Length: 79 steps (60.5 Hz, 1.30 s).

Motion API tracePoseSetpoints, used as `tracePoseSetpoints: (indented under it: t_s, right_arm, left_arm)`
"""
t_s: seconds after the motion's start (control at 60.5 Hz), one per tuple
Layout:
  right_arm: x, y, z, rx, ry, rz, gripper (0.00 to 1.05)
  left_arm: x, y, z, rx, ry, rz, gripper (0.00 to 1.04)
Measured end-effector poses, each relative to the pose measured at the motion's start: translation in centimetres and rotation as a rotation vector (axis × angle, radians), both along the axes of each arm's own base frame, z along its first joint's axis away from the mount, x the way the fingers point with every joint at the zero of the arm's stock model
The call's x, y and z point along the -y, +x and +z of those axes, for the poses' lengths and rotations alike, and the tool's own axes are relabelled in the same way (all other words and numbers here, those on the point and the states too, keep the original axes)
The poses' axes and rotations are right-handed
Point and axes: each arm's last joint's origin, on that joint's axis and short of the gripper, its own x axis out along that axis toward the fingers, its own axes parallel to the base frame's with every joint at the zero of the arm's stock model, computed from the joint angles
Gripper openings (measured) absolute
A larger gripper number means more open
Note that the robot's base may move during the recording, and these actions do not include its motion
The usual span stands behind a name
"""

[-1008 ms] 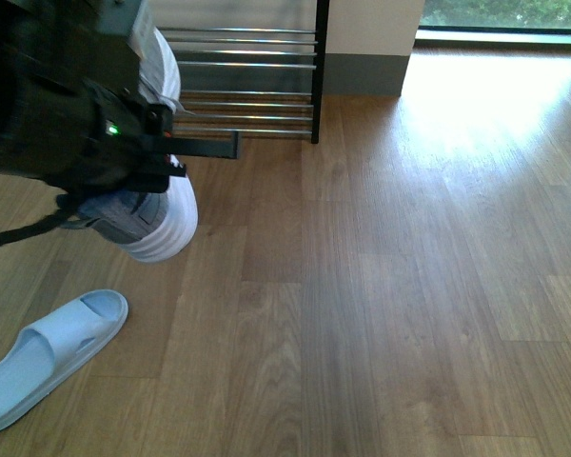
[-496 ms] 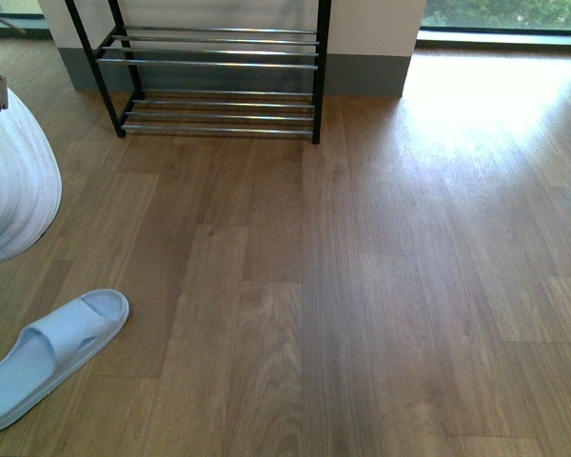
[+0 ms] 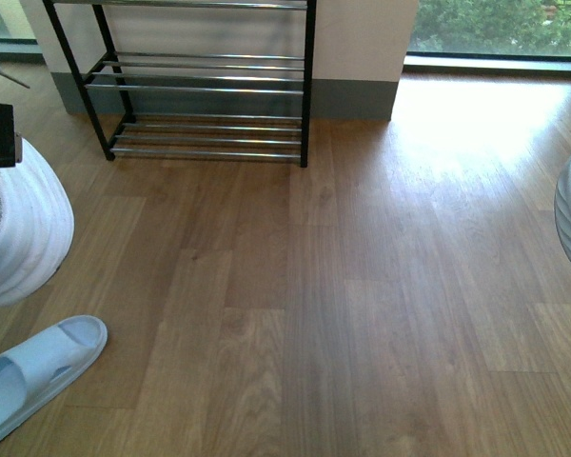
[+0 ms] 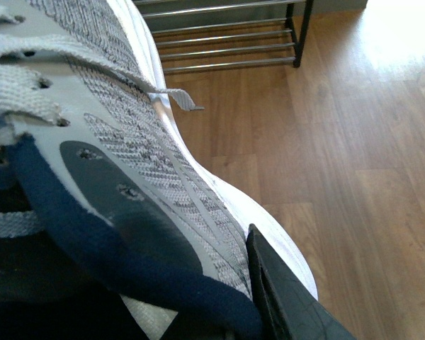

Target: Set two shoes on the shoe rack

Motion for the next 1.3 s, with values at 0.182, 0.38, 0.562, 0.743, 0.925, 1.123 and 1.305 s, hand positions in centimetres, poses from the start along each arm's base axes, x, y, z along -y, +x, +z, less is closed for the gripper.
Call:
tracePoseSetpoints:
  t_s: [0.182,0.38,0.562,0.743,0.925,1.123,1.305]
  right_arm:
    - [0.04,0.00,-0.01,-0.002,-0.004,-0.010,0.01]
    - [0.04,0.00,-0.01,-0.002,-0.005,-0.010,0.01]
    - [0.01,0.00,-0.01,-0.001,-0.001,-0.003,0.01]
    - [0.01,0.00,-0.01,-0.001,-0.002,-0.004,0.01]
    - [0.05,-0.01,-0.01,-0.002,-0.005,-0.011,0.01]
    - [0.03,-0.01,-0.01,-0.002,-0.003,-0.008,0.01]
    - [0.03,0.00,-0.01,-0.002,-0.003,-0.007,0.01]
  left_arm:
    - [0.12,-0.05,-0.02,-0.002,-0.003,-0.014,0.02]
    - [0.11,-0.05,-0.04,-0.003,0.001,-0.014,0.02]
    - [0.11,-0.05,-0.05,-0.003,0.002,-0.013,0.02]
    - [0.10,-0.05,-0.05,-0.002,0.003,-0.011,0.02]
    - [0.16,-0.06,-0.07,-0.005,0.000,-0.020,0.02]
    - [0.11,-0.05,-0.06,-0.003,0.003,-0.012,0.02]
    - [0.11,-0.04,-0.08,-0.004,0.003,-0.012,0.02]
